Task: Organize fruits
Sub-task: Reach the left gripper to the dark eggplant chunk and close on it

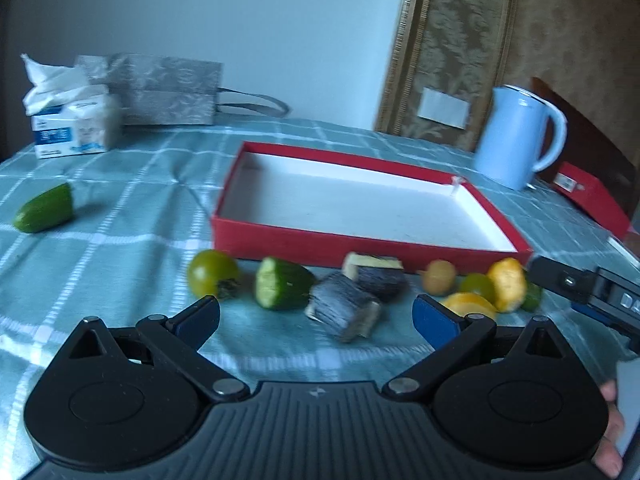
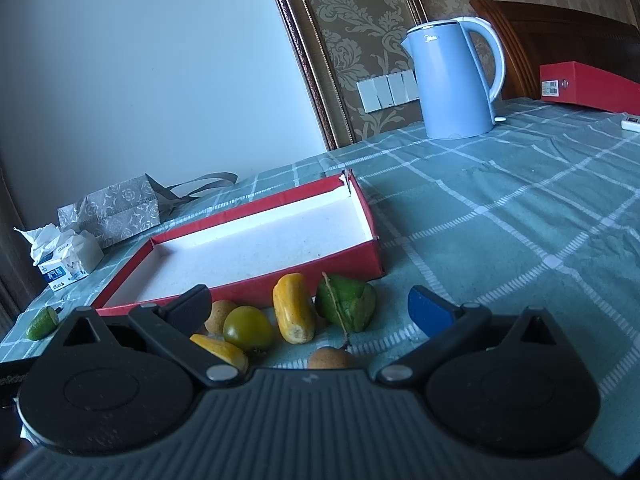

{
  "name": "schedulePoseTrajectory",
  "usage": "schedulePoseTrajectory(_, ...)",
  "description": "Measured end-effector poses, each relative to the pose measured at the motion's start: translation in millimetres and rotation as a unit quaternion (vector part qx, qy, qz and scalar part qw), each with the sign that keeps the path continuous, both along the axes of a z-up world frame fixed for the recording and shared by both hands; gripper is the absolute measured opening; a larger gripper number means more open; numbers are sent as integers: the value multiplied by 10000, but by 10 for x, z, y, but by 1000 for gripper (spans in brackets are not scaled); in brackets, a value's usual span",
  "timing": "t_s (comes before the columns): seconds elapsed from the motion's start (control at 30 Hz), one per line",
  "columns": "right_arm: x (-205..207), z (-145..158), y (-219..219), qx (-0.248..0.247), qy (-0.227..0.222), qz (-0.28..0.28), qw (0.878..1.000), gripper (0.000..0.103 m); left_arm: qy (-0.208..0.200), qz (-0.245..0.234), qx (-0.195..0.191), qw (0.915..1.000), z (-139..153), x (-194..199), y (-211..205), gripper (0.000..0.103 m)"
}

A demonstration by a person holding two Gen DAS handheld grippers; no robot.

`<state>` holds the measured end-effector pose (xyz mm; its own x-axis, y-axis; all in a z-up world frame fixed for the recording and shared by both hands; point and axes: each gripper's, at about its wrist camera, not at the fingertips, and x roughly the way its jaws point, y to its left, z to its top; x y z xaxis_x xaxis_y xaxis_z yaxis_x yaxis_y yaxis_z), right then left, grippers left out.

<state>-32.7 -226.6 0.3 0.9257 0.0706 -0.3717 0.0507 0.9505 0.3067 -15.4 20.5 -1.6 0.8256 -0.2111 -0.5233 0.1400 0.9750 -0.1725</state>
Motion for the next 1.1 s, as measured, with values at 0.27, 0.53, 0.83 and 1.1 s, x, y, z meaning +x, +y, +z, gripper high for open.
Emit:
schedulePoseTrajectory(0.27, 4, -5, 3, 19, 15, -6, 10000, 103, 127, -411, -93, 9990, 7, 94, 19, 103)
schedulePoseTrajectory(0.53, 2, -5, -6, 50, 5, -13, 10000, 103, 321, -1360, 226, 9899, 23, 243, -57, 103)
schedulePoseTrajectory(0.83, -26, -1, -23, 67, -78, -66, 9999, 103, 191, -2073, 809, 9747, 53, 271, -241, 103)
schedulePoseTrajectory(1.1, -20, -2, -34, 93, -71, -41, 9999, 103, 344, -2540, 837, 9630, -24, 434, -202, 103)
